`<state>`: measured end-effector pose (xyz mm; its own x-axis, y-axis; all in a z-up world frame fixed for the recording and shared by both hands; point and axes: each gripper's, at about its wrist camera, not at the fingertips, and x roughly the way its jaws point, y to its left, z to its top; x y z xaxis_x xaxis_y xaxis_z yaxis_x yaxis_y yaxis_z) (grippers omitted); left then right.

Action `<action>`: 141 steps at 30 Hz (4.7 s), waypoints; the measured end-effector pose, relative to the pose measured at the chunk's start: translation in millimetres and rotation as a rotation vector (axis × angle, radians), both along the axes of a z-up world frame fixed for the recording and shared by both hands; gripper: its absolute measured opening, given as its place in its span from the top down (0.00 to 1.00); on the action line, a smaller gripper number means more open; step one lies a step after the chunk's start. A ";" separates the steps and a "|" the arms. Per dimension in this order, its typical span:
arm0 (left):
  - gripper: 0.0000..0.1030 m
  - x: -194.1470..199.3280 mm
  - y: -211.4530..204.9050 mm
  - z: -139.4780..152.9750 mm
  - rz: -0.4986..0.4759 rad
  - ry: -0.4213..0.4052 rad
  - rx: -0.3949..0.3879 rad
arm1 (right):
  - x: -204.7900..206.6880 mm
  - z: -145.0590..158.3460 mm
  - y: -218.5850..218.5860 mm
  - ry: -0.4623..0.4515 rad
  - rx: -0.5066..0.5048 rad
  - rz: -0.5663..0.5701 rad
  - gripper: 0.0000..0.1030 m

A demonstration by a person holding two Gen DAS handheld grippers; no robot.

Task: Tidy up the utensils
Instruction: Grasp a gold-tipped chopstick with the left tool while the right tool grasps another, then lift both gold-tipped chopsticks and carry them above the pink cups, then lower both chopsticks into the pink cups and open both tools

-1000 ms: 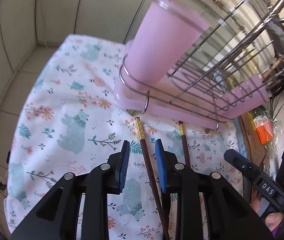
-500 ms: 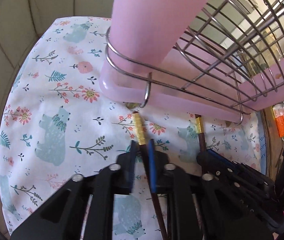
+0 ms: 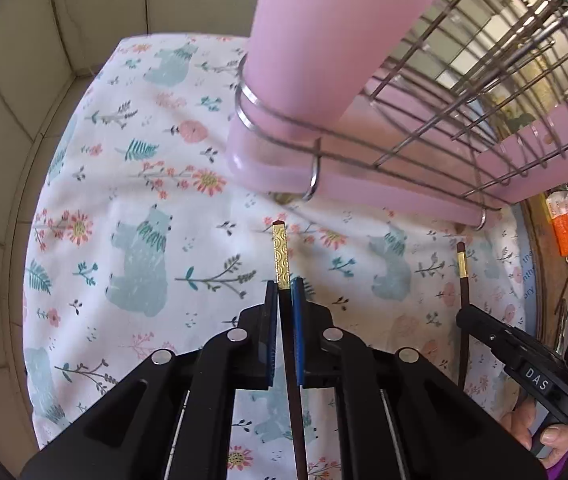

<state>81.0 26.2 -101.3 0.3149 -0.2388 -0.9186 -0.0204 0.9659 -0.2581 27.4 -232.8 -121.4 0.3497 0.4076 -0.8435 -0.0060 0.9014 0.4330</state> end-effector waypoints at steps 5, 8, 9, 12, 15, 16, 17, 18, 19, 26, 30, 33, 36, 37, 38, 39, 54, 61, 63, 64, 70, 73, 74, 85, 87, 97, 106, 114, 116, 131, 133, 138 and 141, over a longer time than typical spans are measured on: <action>0.94 -1.6 6.9 -5.4 -0.002 0.005 -0.011 | 0.1 1.8 2.3 -0.006 -0.011 0.041 0.87; 0.93 -1.2 8.4 -5.2 -0.002 0.015 -0.015 | 2.4 5.2 6.1 -0.016 -0.022 0.048 0.83; 0.93 -1.2 10.0 -4.2 -0.002 0.018 -0.016 | 3.0 7.8 3.1 -0.022 -0.022 0.045 0.83; 0.93 2.7 10.3 -5.4 0.001 0.037 -0.025 | 11.0 12.5 -3.3 -0.014 0.004 0.043 0.83; 0.92 10.3 11.2 -7.9 0.004 0.070 -0.042 | 22.0 12.8 -1.1 0.009 0.024 0.060 0.83; 0.92 12.5 11.9 -7.8 0.002 0.075 -0.040 | 26.6 11.2 1.6 0.024 0.025 0.068 0.83; 0.92 14.2 10.4 -8.9 -0.001 0.078 -0.036 | 29.1 9.5 1.1 0.037 0.024 0.074 0.83; 0.92 15.9 10.0 -9.2 -0.004 0.083 -0.028 | 32.3 6.4 3.8 0.050 0.015 0.077 0.83; 0.92 17.3 9.7 -9.2 -0.005 0.087 -0.022 | 35.8 3.4 6.0 0.060 -0.004 0.076 0.83; 0.92 23.3 6.8 -8.6 -0.004 0.102 0.006 | 37.2 -7.0 3.4 0.047 0.018 0.049 0.92; 0.93 22.4 6.1 -6.1 0.003 0.084 -0.012 | 22.8 6.1 -13.1 -0.010 0.058 0.033 0.93; 0.93 12.9 6.7 2.9 0.004 0.048 -0.036 | 9.7 17.9 -21.1 -0.059 0.074 0.024 0.93; 0.94 0.2 13.4 21.1 0.003 -0.004 -0.062 | -2.8 32.0 -27.1 -0.110 0.080 0.017 0.93; 0.94 -4.3 15.5 28.0 0.004 -0.024 -0.074 | -8.0 38.9 -29.7 -0.138 0.084 0.014 0.93; 0.95 -9.8 18.3 36.3 0.005 -0.049 -0.085 | -12.7 44.8 -28.5 -0.158 0.082 0.011 0.94; 0.95 -14.2 20.9 43.3 0.004 -0.071 -0.093 | -17.1 51.2 -30.5 -0.181 0.083 0.007 0.94; 0.95 -70.9 36.1 147.5 0.043 -0.455 -0.127 | -62.3 150.6 -49.9 -0.534 0.093 -0.065 0.94; 0.95 -70.4 45.2 201.8 0.072 -0.599 -0.133 | -64.3 203.5 -59.8 -0.666 0.056 -0.079 0.94; 0.95 -68.9 47.8 219.7 0.075 -0.644 -0.129 | -63.0 221.6 -63.0 -0.712 0.043 -0.087 0.94; 0.95 -67.4 48.4 228.7 0.077 -0.663 -0.127 | -62.4 231.6 -64.4 -0.738 0.035 -0.094 0.94; 0.95 -55.2 52.2 276.5 0.112 -0.762 -0.129 | -51.6 283.3 -77.8 -0.871 -0.004 -0.170 0.94; 0.95 -48.2 57.0 298.6 0.142 -0.822 -0.138 | -46.6 304.3 -84.3 -0.945 -0.032 -0.220 0.94; 0.95 -44.9 59.0 306.5 0.155 -0.845 -0.143 | -46.2 309.1 -85.4 -0.968 -0.045 -0.233 0.94; 0.95 -10.3 71.3 315.5 0.263 -0.913 -0.128 | -12.0 312.7 -92.8 -1.047 -0.111 -0.299 0.94; 0.95 -2.7 71.9 310.4 0.273 -0.900 -0.125 | -4.4 303.8 -92.9 -1.034 -0.110 -0.298 0.94; 0.95 15.6 68.2 288.0 0.286 -0.886 -0.069 | 19.8 273.2 -86.2 -0.989 -0.134 -0.272 0.94; 0.95 17.8 60.5 250.7 0.259 -0.808 -0.049 | 24.9 239.6 -85.2 -0.894 -0.122 -0.261 0.94; 0.95 13.1 54.9 212.6 0.248 -0.720 -0.082 | 22.9 205.9 -92.3 -0.804 -0.075 -0.270 0.94; 0.95 13.3 54.3 204.9 0.246 -0.706 -0.081 | 22.6 200.8 -92.9 -0.792 -0.071 -0.268 0.94; 0.75 7.9 58.3 207.1 0.270 -0.698 -0.110 | 15.8 202.1 -98.8 -0.761 -0.016 -0.272 0.70; 0.72 5.8 61.0 211.3 0.275 -0.704 -0.115 | 10.2 207.4 -101.0 -0.772 -0.013 -0.278 0.65; 0.71 -6.9 64.4 220.7 0.280 -0.728 -0.125 | -8.3 217.4 -103.4 -0.798 -0.020 -0.294 0.60; 0.71 -18.8 65.1 219.8 0.272 -0.719 -0.138 | -22.0 214.8 -100.6 -0.801 -0.031 -0.316 0.59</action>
